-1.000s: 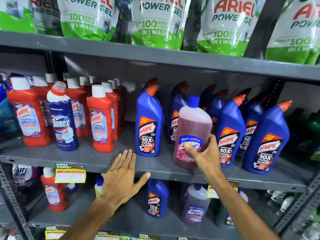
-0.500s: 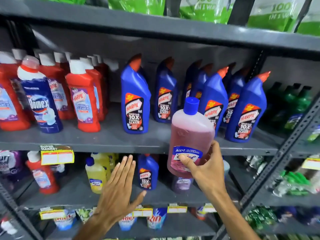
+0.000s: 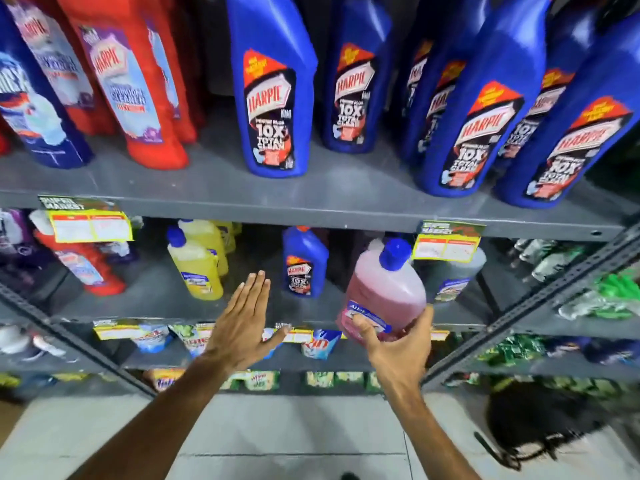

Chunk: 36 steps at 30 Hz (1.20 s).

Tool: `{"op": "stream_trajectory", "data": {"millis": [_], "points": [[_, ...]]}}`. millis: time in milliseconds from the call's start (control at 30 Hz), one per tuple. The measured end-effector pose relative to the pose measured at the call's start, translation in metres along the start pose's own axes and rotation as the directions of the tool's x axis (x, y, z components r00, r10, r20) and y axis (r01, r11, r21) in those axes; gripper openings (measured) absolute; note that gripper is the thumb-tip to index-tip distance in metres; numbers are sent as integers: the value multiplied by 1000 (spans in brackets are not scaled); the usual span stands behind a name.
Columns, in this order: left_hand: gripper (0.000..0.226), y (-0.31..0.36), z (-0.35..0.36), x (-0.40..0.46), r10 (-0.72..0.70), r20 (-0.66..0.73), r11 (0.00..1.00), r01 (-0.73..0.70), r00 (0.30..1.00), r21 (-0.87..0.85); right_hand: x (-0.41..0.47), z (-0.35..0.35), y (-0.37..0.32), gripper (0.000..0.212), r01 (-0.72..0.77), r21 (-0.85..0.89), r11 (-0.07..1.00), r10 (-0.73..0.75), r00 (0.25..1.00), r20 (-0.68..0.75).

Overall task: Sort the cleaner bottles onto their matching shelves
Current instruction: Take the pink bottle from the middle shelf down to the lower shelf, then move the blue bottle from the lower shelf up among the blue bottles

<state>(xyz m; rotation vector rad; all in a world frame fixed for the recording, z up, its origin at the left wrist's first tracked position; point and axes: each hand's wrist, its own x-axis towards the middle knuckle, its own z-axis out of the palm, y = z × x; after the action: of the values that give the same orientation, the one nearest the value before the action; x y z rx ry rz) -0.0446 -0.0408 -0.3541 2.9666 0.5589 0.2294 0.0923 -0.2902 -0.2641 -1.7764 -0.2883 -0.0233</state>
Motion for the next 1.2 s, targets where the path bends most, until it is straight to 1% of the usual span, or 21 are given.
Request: {"op": "stream_trajectory", "data": {"millis": [133, 233, 333, 500, 633, 733, 867, 967, 1000, 1033, 1067, 1100, 1133, 1167, 1200], "points": [[116, -20, 35, 15, 1, 99, 1000, -2, 995, 17, 4, 31, 41, 73, -82, -80, 993, 82, 997, 2], [125, -32, 58, 32, -28, 164, 1000, 27, 986, 8, 12, 59, 64, 72, -129, -64, 990, 127, 991, -38], [129, -39, 80, 46, -38, 199, 999, 39, 979, -2, 26, 88, 78, 73, -149, -23, 989, 146, 982, -118], [141, -47, 107, 58, -18, 226, 999, 26, 974, -31, 43, 123, 90, 72, -115, 38, 993, 120, 974, -192], [146, -50, 119, 66, -35, 234, 997, 49, 972, -53, 49, 141, 99, 73, -125, 74, 989, 138, 966, -216], [144, -51, 125, 64, -48, 230, 998, 58, 972, -38, 53, 149, 102, 73, -139, 86, 987, 156, 959, -235], [140, -51, 127, 63, -56, 204, 998, 63, 977, -23, 55, 156, 105, 74, -114, 88, 990, 133, 958, -253], [138, -51, 127, 63, -47, 194, 999, 51, 980, -17, 55, 157, 106, 76, -113, 113, 987, 136, 963, -232], [137, -51, 127, 63, -44, 183, 999, 49, 982, -22, 51, 157, 103, 80, -103, 126, 987, 130, 965, -228], [136, -51, 127, 62, -40, 174, 998, 46, 984, -30, 46, 154, 99, 88, -71, 118, 991, 98, 964, -248], [135, -51, 128, 61, -37, 163, 998, 44, 986, -39, 39, 150, 93, 96, -11, 77, 997, 33, 956, -290], [134, -51, 128, 60, -34, 151, 998, 42, 988, -49, 30, 146, 85, 100, 75, 7, 997, -69, 945, -319], [133, -51, 129, 60, -31, 140, 997, 39, 990, -59, 20, 141, 75, 96, 173, -58, 983, -182, 932, -313], [135, -51, 129, 60, -29, 142, 997, 39, 989, -71, 9, 137, 65, 89, 280, -94, 955, -295, 918, -264], [139, -51, 127, 61, -31, 160, 996, 45, 987, -84, 3, 134, 52, 83, 375, -111, 920, -390, 902, -185]]}}
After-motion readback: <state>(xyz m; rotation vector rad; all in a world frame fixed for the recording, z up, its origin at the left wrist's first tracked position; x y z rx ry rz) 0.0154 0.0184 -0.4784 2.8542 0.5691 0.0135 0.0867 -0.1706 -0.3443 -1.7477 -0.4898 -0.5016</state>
